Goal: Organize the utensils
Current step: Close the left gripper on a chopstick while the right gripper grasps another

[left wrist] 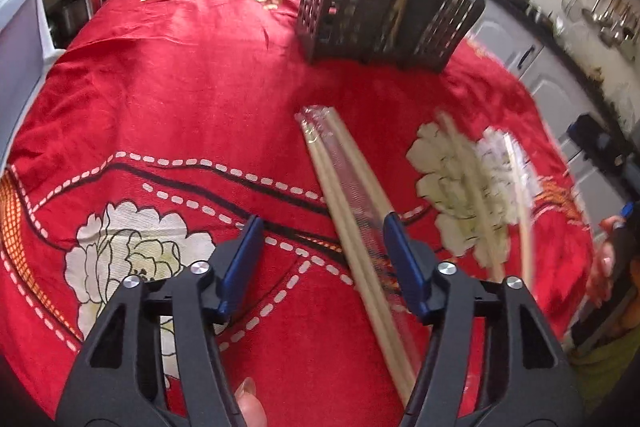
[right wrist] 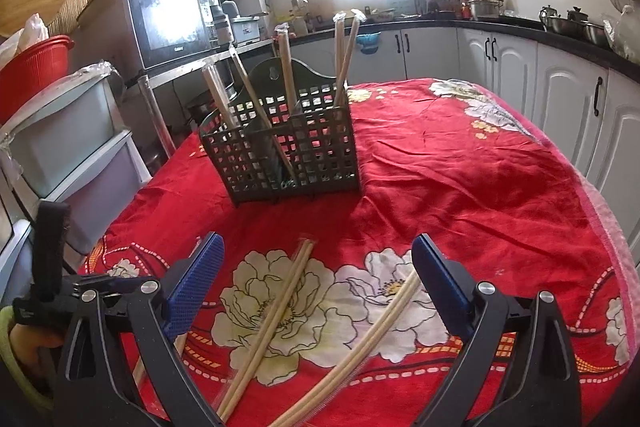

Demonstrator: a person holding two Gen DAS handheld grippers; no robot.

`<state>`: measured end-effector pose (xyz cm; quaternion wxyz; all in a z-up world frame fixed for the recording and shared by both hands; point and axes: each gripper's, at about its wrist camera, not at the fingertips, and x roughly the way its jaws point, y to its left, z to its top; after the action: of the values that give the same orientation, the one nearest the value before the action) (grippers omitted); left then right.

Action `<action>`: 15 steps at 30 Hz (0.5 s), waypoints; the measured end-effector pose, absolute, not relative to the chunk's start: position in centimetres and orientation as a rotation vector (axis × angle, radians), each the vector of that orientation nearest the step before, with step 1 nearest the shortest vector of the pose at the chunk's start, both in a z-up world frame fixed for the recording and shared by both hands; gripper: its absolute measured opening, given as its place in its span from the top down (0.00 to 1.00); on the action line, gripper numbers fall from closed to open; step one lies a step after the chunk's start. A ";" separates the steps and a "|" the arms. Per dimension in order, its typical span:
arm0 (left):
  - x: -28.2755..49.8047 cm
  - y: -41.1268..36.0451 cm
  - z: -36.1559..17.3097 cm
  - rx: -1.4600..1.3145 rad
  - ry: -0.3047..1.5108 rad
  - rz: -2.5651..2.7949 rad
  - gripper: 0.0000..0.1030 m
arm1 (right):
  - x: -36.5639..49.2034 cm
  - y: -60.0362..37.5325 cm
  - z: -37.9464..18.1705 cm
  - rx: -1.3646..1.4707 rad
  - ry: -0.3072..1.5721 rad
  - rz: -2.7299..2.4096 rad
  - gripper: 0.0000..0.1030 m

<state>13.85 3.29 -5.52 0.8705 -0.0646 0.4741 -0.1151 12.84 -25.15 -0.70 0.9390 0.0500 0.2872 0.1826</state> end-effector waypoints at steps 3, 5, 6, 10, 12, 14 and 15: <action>14.3 2.9 -5.6 -0.096 1.006 -0.226 0.50 | 13.2 -24.5 -0.9 0.099 0.602 0.387 0.11; 14.7 2.7 -5.8 -0.066 1.009 -0.215 0.54 | 13.7 -24.0 -0.9 0.084 0.618 0.397 0.11; 14.8 2.7 -5.9 -0.053 1.008 -0.208 0.57 | 13.9 -23.8 -1.0 0.077 0.626 0.398 0.11; 15.6 2.9 -5.8 -0.044 1.011 -0.195 0.64 | 15.1 -22.5 -1.6 0.037 0.678 0.417 0.11; 16.1 3.1 -5.7 -0.044 1.011 -0.189 0.66 | 16.2 -21.8 -2.2 0.011 0.727 0.415 0.11; 16.6 3.2 -5.6 -0.050 1.015 -0.187 0.66 | 17.1 -21.4 -2.9 0.008 0.775 0.417 0.11; 16.9 3.2 -5.6 -0.055 1.019 -0.185 0.66 | 17.8 -21.3 -3.4 0.016 0.813 0.415 0.12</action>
<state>16.90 3.21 -5.56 0.8686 -0.0262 0.4869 -0.0882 17.80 -21.28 -3.43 0.8977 0.0075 0.3924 0.2003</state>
